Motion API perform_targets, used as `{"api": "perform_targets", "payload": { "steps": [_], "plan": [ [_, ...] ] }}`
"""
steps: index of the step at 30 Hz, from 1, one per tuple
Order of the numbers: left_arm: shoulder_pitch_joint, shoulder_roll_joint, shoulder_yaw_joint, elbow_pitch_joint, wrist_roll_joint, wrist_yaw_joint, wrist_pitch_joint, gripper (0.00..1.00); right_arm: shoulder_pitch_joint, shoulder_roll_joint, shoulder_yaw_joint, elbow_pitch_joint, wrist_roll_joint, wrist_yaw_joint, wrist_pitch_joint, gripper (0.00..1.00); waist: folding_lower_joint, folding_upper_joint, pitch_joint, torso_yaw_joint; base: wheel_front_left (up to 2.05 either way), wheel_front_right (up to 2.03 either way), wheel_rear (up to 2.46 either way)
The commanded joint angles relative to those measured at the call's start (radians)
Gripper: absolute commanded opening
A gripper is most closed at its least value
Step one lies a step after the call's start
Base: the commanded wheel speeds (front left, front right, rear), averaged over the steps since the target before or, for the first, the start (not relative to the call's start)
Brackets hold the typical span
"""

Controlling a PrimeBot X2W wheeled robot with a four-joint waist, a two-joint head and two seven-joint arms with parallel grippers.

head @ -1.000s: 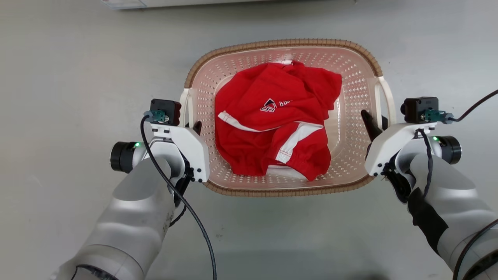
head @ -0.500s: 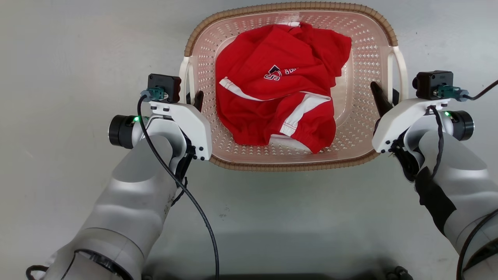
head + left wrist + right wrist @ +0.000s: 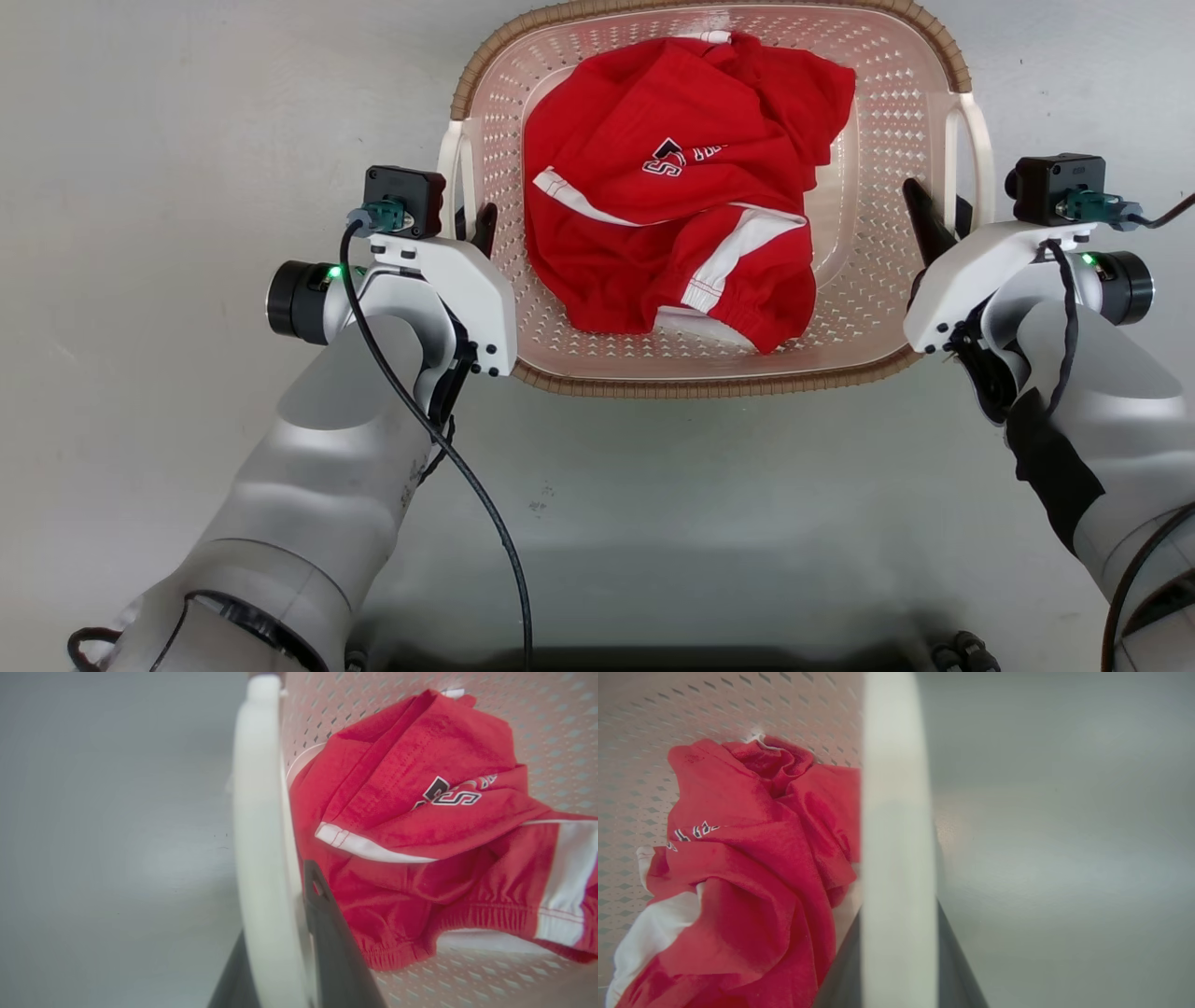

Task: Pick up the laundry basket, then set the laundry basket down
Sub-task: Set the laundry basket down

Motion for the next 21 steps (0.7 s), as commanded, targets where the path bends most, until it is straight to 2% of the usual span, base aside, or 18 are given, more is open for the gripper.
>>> {"api": "perform_targets", "payload": {
  "steps": [1, 8, 9, 10, 14, 21],
  "plan": [
    [-0.005, 0.125, 0.013, 0.035, 0.014, 0.019, -0.010, 0.00, 0.049, -0.100, -0.009, 0.029, -0.020, -0.017, -0.014, 0.00, 0.0000, 0.0000, 0.002, 0.000, 0.00, 0.00, 0.00],
    [-0.007, 0.117, 0.015, 0.035, 0.003, 0.011, -0.016, 0.00, 0.059, -0.100, -0.038, 0.015, -0.038, -0.017, -0.014, 0.00, 0.0000, 0.0000, 0.006, 0.004, 0.00, 0.00, 0.00],
    [-0.007, 0.113, 0.023, 0.035, -0.006, 0.008, -0.025, 0.16, 0.064, -0.100, -0.040, 0.002, -0.038, -0.017, -0.014, 0.22, 0.0000, 0.0000, 0.007, 0.006, 0.00, 0.00, 0.00],
    [-0.008, 0.109, 0.024, 0.034, -0.010, -0.008, -0.036, 1.00, 0.066, -0.100, -0.037, -0.018, -0.043, -0.017, -0.014, 1.00, 0.0000, 0.0000, 0.008, 0.005, 0.00, 0.00, 0.00],
    [-0.005, 0.098, 0.018, 0.034, -0.016, -0.052, -0.058, 1.00, 0.083, -0.100, -0.027, -0.076, -0.051, -0.017, -0.014, 1.00, 0.0000, 0.0000, 0.014, 0.006, 0.00, 0.00, 0.00],
    [-0.005, 0.093, 0.005, 0.034, -0.017, -0.080, -0.091, 1.00, 0.090, -0.100, -0.023, -0.117, -0.063, -0.017, -0.014, 1.00, 0.0000, 0.0000, 0.023, 0.009, 0.00, 0.00, 0.00]
  ]
}}
